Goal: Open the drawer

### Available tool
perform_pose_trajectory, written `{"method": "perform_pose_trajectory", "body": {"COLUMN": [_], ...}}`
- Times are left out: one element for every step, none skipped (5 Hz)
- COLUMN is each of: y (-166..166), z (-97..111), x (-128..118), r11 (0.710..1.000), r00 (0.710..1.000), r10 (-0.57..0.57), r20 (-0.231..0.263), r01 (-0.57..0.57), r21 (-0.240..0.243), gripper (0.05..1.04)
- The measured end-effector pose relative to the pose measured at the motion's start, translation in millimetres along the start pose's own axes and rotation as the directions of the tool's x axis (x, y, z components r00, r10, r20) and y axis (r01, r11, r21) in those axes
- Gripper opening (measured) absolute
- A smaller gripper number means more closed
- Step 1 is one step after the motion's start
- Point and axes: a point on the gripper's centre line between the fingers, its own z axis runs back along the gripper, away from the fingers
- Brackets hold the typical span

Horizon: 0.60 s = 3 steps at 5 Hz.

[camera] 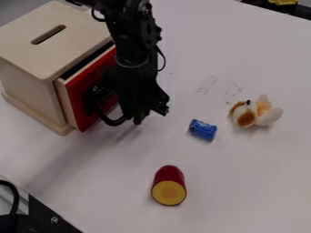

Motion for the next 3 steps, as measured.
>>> {"method": "perform_pose_trajectory", "body": {"y": [-11,-28,-37], "z": [1,1,3], "x": [1,2,3], "r11": [1.000,0.999,0.998], "r00": [1.000,0.999,0.998], "r10": [-0.020,-0.048,-0.070], "r20": [-0.001,-0.002,0.000], "r01": [0.020,0.048,0.070], "r21": [0.000,0.003,0.008], "gripper": [0.123,0.123,0.123]}}
